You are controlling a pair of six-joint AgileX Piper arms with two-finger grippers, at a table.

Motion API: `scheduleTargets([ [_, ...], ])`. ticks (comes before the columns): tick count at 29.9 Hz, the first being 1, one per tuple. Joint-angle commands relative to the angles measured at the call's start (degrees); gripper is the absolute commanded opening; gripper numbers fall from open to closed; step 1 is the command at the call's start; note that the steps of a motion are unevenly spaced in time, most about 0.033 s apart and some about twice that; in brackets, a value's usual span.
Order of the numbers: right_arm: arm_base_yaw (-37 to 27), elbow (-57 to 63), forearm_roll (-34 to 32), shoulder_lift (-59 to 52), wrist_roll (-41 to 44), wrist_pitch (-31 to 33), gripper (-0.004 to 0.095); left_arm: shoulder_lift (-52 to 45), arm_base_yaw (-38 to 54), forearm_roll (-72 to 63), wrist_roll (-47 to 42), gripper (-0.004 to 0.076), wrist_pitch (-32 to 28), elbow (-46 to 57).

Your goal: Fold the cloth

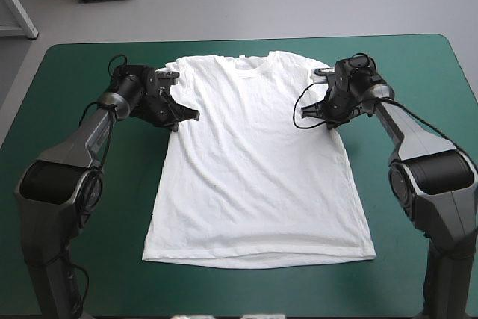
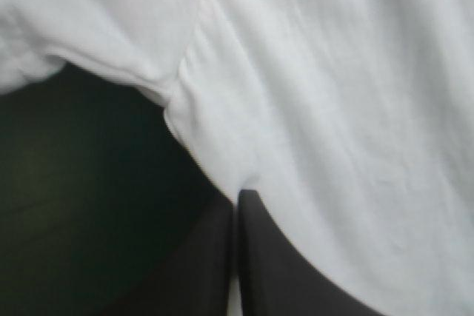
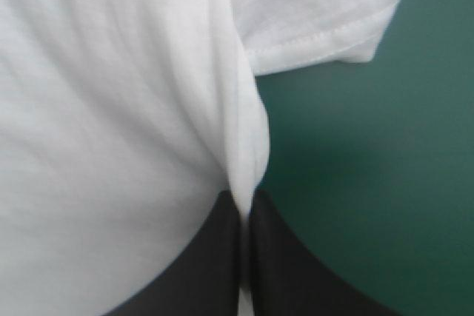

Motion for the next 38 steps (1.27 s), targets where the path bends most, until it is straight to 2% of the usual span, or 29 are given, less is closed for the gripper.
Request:
scheduleTargets([
  [1,-0.1,-1.5,-2.3,-8.8,-0.1,-1.8,-0.0017,-6.8,-0.4,-0.8,0.0,-0.0010,-0.2,-4.3],
  [13,-0.1,-1.6,-8.5,-25.8,-0.8,-5.9,-0.0017,-17.2,-0.4,-0.5,1.9,-0.0010,3.2,-15.3],
  [22,-0.1,-1.6,-9.4,-36.4,-0.8,-7.9,-0.0017,-26.0,-0.4,-0.7,1.9,-0.0010,4.2,-19.8],
  [29,-0.1,-1.6,-9.4,-41.8,-0.8,-9.3,-0.0017,-32.0,-0.4,-0.9,1.9,-0.0010,2.9,-19.8],
  [34,-0.1,-1.6,-9.4,-41.7,-0.8,-10.4,-0.0017,-31.8,-0.4,-1.0,1.9,-0.0010,1.6,-19.8],
  [38,-0.1,-1.6,-10.7,-39.4,-0.8,-15.2,-0.0017,-30.0,-0.4,-1.0,1.9,-0.0010,-3.3,-19.8],
])
